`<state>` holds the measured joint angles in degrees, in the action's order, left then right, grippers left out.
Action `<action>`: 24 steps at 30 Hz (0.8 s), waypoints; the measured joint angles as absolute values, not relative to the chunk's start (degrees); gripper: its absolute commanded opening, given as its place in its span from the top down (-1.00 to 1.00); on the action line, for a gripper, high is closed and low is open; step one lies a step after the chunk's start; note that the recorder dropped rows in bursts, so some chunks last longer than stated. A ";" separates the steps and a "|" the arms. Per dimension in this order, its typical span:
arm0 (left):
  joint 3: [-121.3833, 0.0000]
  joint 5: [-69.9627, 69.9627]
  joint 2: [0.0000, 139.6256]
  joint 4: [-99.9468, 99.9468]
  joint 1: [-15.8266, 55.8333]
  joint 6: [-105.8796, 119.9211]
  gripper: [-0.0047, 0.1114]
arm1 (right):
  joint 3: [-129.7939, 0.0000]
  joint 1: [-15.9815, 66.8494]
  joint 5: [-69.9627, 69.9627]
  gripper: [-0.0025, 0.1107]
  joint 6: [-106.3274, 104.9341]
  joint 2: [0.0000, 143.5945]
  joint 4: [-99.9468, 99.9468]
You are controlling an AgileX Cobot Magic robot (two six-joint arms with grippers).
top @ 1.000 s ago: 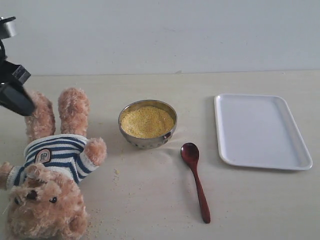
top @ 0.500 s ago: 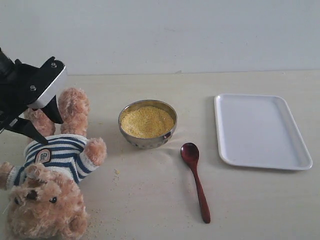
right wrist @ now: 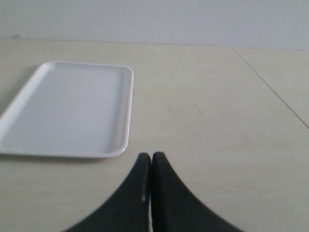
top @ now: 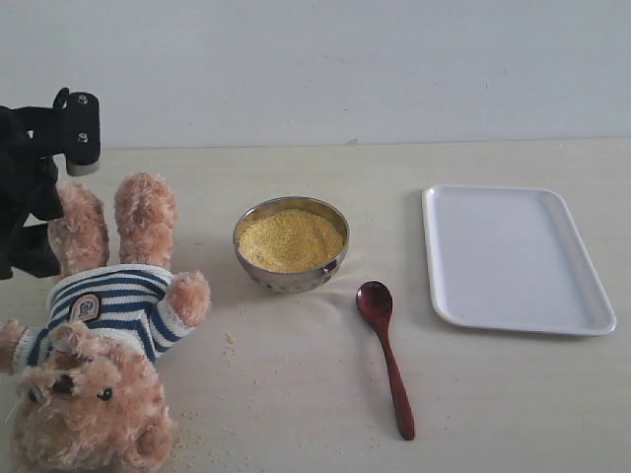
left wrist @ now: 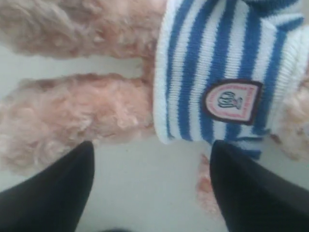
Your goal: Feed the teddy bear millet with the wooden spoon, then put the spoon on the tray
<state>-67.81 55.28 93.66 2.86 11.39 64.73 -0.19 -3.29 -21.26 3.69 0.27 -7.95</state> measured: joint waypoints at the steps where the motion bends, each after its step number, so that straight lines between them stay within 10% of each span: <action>1: -67.59 56.33 93.66 1.78 11.39 67.23 -0.43 | -0.19 -3.29 -21.26 0.96 3.69 0.27 -7.95; 24: -55.98 39.71 90.07 3.27 11.39 103.75 -0.47 | -0.19 -3.29 -21.26 0.96 3.69 0.27 -7.95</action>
